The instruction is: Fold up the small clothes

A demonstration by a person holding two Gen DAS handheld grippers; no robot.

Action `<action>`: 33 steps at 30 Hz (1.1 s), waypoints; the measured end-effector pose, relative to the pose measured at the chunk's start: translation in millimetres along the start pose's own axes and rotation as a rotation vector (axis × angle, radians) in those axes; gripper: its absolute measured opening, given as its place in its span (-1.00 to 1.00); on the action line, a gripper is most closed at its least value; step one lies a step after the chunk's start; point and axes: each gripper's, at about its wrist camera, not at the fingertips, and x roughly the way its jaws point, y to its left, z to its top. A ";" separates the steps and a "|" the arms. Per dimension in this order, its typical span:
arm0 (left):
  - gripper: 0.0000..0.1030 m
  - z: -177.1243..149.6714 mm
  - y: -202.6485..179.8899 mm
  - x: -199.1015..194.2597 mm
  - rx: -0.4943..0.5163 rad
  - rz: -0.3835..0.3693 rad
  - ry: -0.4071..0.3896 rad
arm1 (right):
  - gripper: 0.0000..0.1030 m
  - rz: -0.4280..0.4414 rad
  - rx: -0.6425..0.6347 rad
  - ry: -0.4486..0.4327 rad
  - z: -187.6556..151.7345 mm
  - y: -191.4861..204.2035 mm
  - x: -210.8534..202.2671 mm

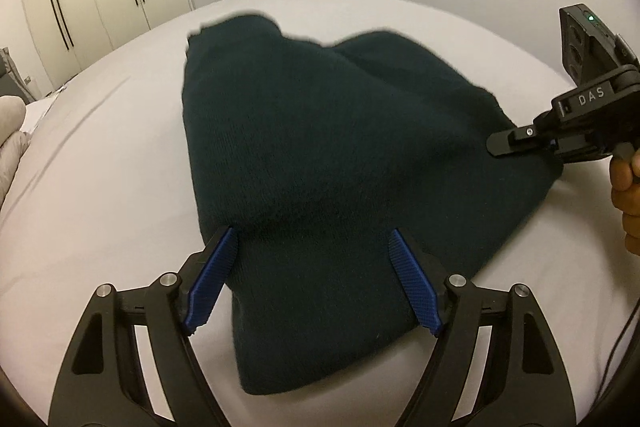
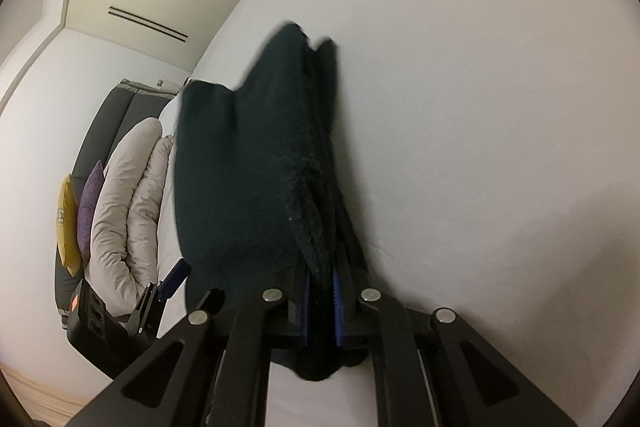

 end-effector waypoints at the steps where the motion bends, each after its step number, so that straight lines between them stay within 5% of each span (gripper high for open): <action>1: 0.50 -2.4 4.0 6.6 0.001 -0.002 -0.001 | -0.85 0.023 0.007 -0.010 -1.8 -4.4 1.2; 5: 0.50 0.6 17.2 -4.1 -0.023 -0.050 -0.015 | -0.84 0.045 0.000 -0.027 -2.8 -4.0 -2.0; 8: 0.50 12.3 32.3 -23.8 -0.046 -0.042 -0.096 | -0.68 0.047 -0.002 -0.027 -4.8 2.0 -9.2; 11: 0.50 34.3 50.2 -20.6 -0.055 -0.007 -0.119 | -0.29 -0.056 -0.022 -0.059 -8.4 13.1 -24.1; 13: 0.50 49.5 63.3 -10.5 -0.062 0.022 -0.125 | -0.28 -0.149 -0.054 -0.099 -8.8 26.4 -33.7; 19: 0.50 95.2 79.4 34.9 -0.075 0.042 -0.099 | -0.28 0.019 -0.185 -0.146 4.6 80.5 -29.4; 23: 0.50 98.3 78.2 53.9 -0.080 0.061 -0.031 | -0.28 0.040 -0.185 -0.127 35.1 96.4 14.6; 26: 0.51 90.0 83.5 70.9 -0.146 0.002 0.015 | -0.28 0.033 -0.165 -0.103 56.4 90.9 41.7; 28: 0.52 88.2 85.3 73.4 -0.172 -0.012 0.013 | -0.53 -0.034 -0.126 -0.099 66.6 80.9 56.3; 30: 0.53 87.1 84.1 74.6 -0.168 -0.019 0.008 | -1.00 -0.029 -0.086 -0.100 71.0 64.0 60.8; 33: 0.62 82.6 93.5 83.5 -0.227 -0.082 0.016 | -1.00 0.010 -0.063 -0.124 66.8 46.7 55.3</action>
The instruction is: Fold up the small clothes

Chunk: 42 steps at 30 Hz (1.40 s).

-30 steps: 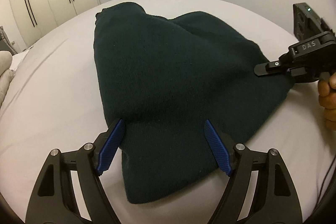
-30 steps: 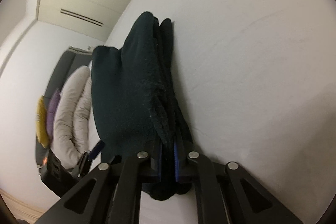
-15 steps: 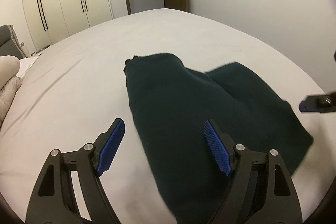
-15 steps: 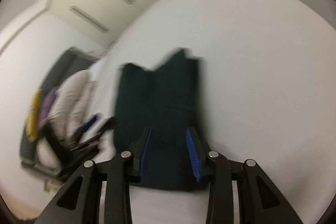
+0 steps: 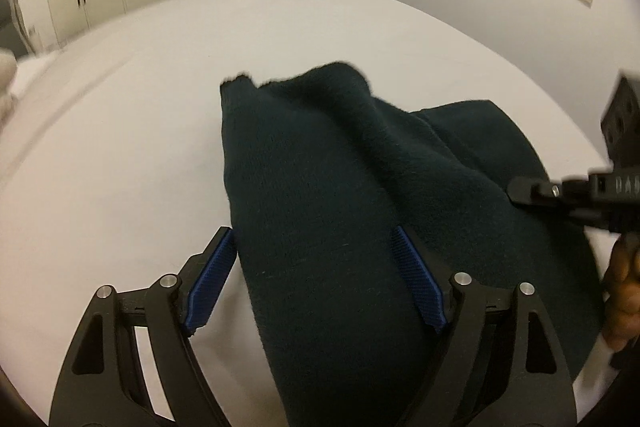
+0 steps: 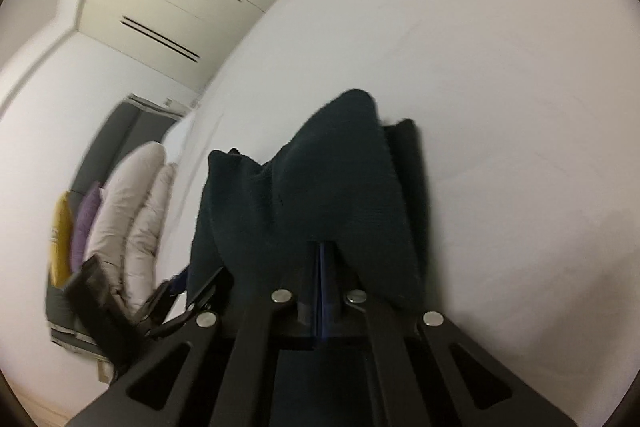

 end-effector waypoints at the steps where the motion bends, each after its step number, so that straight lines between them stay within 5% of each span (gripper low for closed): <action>1: 0.71 -0.6 5.2 2.4 -0.029 -0.018 0.009 | -1.00 0.008 0.001 -0.009 -3.8 -5.3 -2.9; 4: 0.76 0.3 10.7 6.0 -0.065 -0.039 0.028 | -1.00 0.050 0.049 -0.031 -10.0 -18.9 -11.9; 7: 0.77 3.5 4.7 7.6 -0.036 -0.004 0.027 | -0.98 -0.006 0.057 -0.055 -10.7 -9.3 -28.4; 11: 0.77 2.3 2.3 8.2 -0.044 -0.006 0.027 | -0.69 0.009 -0.009 -0.070 2.5 18.4 -36.9; 14: 0.77 3.3 -0.2 10.0 -0.039 -0.002 0.031 | -0.66 0.020 -0.048 -0.047 21.9 38.1 -11.7; 17: 0.77 4.1 0.8 12.4 -0.036 -0.003 0.034 | -0.37 0.029 -0.025 0.000 29.2 35.3 11.1; 19: 0.77 3.6 5.6 10.7 -0.046 -0.011 0.042 | -0.52 0.000 -0.021 0.016 30.4 27.6 22.6; 22: 0.77 6.1 4.1 5.4 -0.050 -0.022 0.043 | -1.00 -0.003 0.007 0.000 31.9 11.8 21.1; 26: 0.77 6.1 4.5 4.5 -0.058 -0.031 0.041 | -1.00 -0.003 0.041 -0.031 27.6 -5.3 3.6; 30: 0.77 5.9 5.8 4.6 -0.062 -0.032 0.039 | -0.67 0.003 -0.017 -0.079 -0.7 19.8 -32.2; 34: 0.77 5.7 4.9 3.6 -0.067 -0.032 0.036 | -0.54 0.070 -0.139 -0.025 -44.7 49.8 -42.9; 36: 0.77 5.7 4.4 2.1 -0.072 -0.030 0.036 | -0.40 0.033 -0.148 0.020 -60.9 46.5 -32.6; 37: 0.77 5.7 4.5 1.3 -0.076 -0.031 0.039 | -0.47 0.011 -0.135 0.033 -65.3 38.4 -29.1; 39: 0.77 5.1 3.9 -2.3 -0.078 -0.031 0.035 | -1.00 0.021 -0.092 0.035 -78.6 16.2 -27.0; 42: 0.76 3.6 5.3 -13.7 -0.091 -0.037 0.020 | -1.00 0.000 -0.114 0.009 -92.3 6.0 -46.4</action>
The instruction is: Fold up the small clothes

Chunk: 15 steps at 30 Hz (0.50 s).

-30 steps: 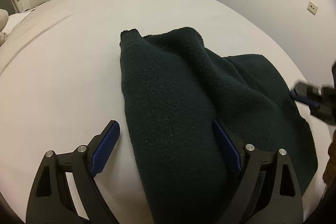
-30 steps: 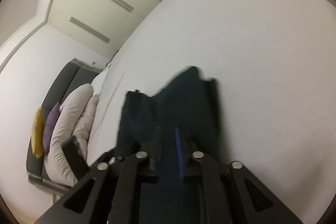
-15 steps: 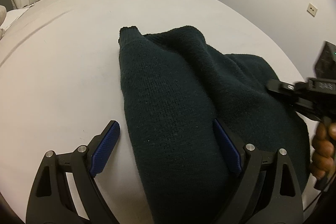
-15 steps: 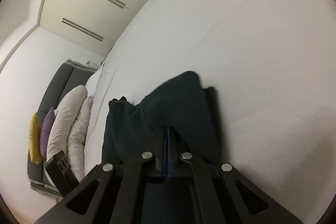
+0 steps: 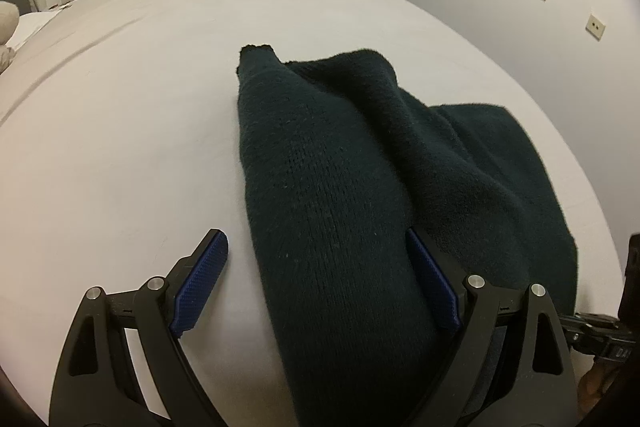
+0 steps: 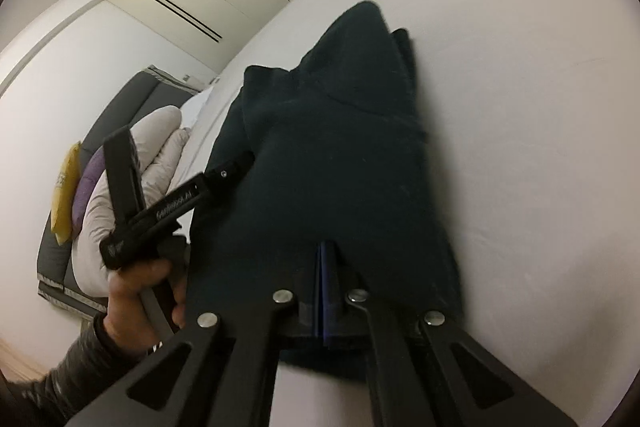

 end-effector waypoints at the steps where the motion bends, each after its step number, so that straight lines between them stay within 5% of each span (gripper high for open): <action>1: 0.75 -2.0 1.0 -5.9 -0.005 -0.004 -0.009 | -0.97 -0.010 0.005 -0.001 -2.6 -0.5 -6.4; 4: 0.75 -7.8 9.7 -43.9 -0.017 0.020 -0.096 | -0.20 0.007 -0.003 -0.031 -7.2 2.0 -45.0; 6: 0.79 -11.8 21.3 -60.0 -0.055 0.018 -0.133 | 0.54 0.001 -0.004 -0.119 -2.7 -1.3 -73.6; 10: 0.87 -11.8 56.0 -68.0 -0.196 -0.075 -0.094 | 0.59 -0.007 0.070 -0.157 30.0 -15.4 -79.7; 15: 0.88 -18.5 62.3 -44.6 -0.292 -0.222 0.065 | 0.58 0.003 0.176 -0.026 68.1 -40.9 -32.2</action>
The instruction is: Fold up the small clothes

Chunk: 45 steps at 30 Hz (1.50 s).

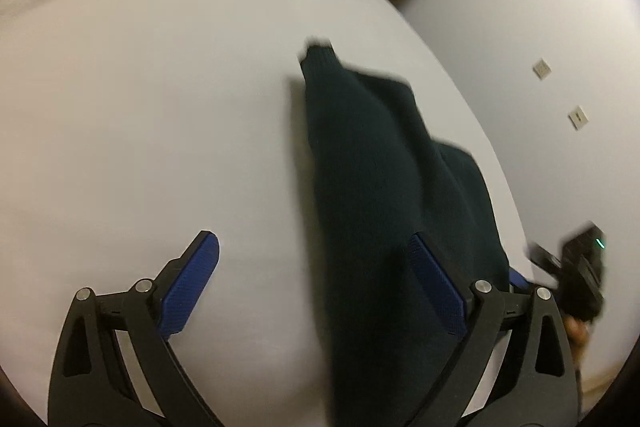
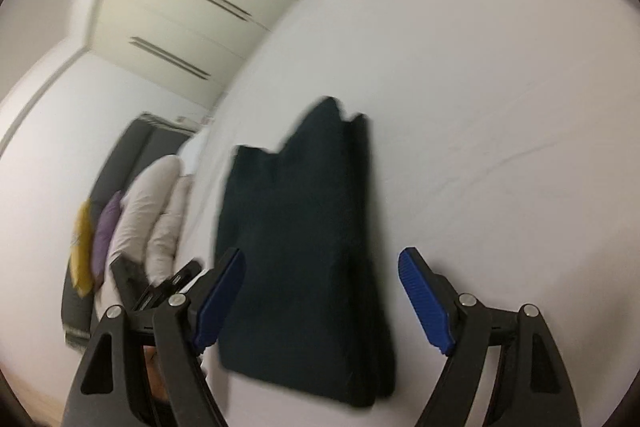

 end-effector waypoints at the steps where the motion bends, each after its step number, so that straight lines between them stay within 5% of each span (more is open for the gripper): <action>1: 0.88 -2.1 -2.5 8.2 0.007 -0.021 0.029 | 0.54 0.002 0.025 0.024 5.0 -3.9 11.3; 9: 0.90 6.9 -12.0 33.5 -0.015 -0.053 0.089 | 0.02 0.091 0.090 0.110 16.7 -8.9 53.8; 12: 0.39 10.5 -21.3 44.0 0.008 -0.087 0.131 | -0.27 0.088 0.083 0.159 19.6 -7.0 71.8; 13: 0.05 8.5 -21.7 45.9 -0.006 -0.129 0.154 | -0.29 0.093 0.085 0.164 19.7 -7.7 72.8; 18: -0.11 7.0 -27.8 43.9 -0.010 -0.128 0.152 | -0.47 0.055 0.052 0.135 13.1 1.9 62.8; 25: -0.22 -0.7 -28.1 -12.7 -0.016 -0.174 0.110 | -0.50 0.049 -0.031 0.081 -2.0 64.4 36.1; 35: -0.21 -50.0 23.7 -162.9 -0.013 -0.126 0.038 | -0.51 0.189 -0.110 0.123 -100.4 161.1 25.4; 45: -0.21 -131.3 69.4 -173.0 -0.034 -0.037 0.083 | -0.50 0.140 -0.064 0.201 -194.0 141.7 59.2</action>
